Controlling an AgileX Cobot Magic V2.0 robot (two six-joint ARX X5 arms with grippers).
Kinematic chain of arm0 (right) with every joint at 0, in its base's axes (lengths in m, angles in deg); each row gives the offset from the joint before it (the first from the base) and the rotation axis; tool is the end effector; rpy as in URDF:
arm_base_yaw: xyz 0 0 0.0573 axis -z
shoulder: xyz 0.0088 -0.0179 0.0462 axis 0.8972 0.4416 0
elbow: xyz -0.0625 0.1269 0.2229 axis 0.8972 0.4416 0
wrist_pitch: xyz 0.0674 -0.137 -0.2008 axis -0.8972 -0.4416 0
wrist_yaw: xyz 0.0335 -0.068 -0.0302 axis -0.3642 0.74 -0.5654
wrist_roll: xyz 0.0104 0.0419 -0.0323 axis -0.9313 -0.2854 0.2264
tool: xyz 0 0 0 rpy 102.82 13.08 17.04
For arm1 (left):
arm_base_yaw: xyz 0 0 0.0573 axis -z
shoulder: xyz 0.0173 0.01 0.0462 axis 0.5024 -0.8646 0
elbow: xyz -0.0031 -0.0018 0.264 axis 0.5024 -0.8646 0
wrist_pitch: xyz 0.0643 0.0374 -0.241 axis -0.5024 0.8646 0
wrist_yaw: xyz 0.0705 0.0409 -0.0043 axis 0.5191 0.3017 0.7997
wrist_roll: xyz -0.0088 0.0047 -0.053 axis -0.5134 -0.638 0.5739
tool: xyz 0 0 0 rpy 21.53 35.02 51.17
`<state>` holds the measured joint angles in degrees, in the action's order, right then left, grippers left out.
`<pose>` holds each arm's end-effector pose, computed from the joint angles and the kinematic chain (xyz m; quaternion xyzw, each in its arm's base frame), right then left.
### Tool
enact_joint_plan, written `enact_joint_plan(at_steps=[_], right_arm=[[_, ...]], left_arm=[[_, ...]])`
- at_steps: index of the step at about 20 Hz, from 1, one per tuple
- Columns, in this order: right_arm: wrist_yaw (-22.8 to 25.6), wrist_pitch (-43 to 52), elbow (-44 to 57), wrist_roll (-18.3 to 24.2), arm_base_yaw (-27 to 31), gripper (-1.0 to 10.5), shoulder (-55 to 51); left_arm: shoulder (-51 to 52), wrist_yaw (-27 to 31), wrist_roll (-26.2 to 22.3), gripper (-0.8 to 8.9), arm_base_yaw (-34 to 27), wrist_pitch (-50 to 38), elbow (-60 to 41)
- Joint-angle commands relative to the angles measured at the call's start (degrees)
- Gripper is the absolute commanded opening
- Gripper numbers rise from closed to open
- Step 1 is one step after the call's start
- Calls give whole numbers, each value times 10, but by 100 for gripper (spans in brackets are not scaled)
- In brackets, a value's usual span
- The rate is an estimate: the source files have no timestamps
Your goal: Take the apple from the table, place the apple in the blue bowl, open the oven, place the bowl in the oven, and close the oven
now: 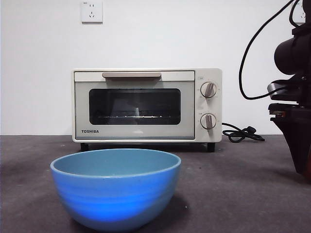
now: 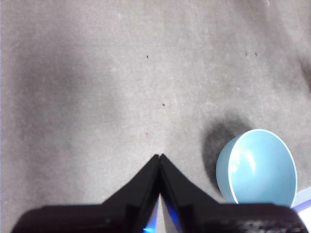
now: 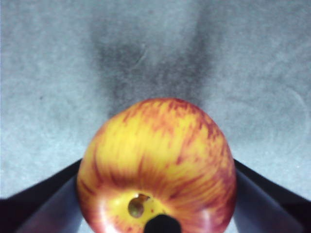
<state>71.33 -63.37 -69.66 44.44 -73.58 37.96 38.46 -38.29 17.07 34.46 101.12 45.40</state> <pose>0.2812 0.0498 0.1791 -0.0181 0.6909 0.0557 0.7206 0.1547 -0.0222 0.2794 -0.1272 0.4628 -0.1648 0.8617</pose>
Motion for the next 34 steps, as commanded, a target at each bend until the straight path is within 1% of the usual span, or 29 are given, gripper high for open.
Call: enact_joint_plan(at_steps=[1, 4, 6, 7, 8, 10, 11, 13, 15, 18, 21, 26, 29, 30, 33, 34], right_arm=[[1, -7, -2, -10, -14, -6, -2], [2, -17, -2, -12, -40, -6, -32], [-1, -32, -9, -21, -66, -3, -67], [-11, -39, -15, -24, -80, -3, -81], [-33, -51, -26, -29, -99, -3, -96], [-79, -62, -50, -51, -137, -2, -114], [-98, -62, -63, -53, -158, -2, -116], [-120, -56, -89, -70, -202, -3, -116], [-128, -41, -104, -78, -254, -3, -113], [-128, -11, -121, -102, -323, -3, -105], [-127, 16, -133, -140, -381, -3, -89], [-118, 33, -141, -169, -444, -4, -36], [-117, 46, -144, -172, -468, -9, 3], [-109, 46, -145, -172, -474, -9, 13], [-50, 46, -145, -172, -488, -9, 37], [-40, 47, -145, -172, -489, -8, 40]], left_arm=[[0, -2, -10, -4, 2, -5, 0], [0, -2, -11, -4, 2, -5, 0], [-1, -2, -11, -4, 2, -8, 0], [-1, -2, -11, -4, 2, -12, 0], [-1, -2, -11, -4, 2, -16, 0], [-3, -2, -11, -4, 2, -21, 0], [-7, -2, -11, -4, 2, -26, 0], [-11, -2, -11, -4, 2, -32, 0], [-16, -2, -11, -4, 2, -32, 0], [-24, -2, -11, -4, 2, -33, 0], [-28, -2, -11, -4, 2, -41, 0], [-29, -2, -11, -4, 2, -48, 0], [-29, -2, -11, -4, 2, -48, 0], [-29, -2, -11, -4, 2, -48, 0], [-29, -2, -11, -4, 2, -47, 0], [-29, -2, -11, -4, 2, -47, 0]])
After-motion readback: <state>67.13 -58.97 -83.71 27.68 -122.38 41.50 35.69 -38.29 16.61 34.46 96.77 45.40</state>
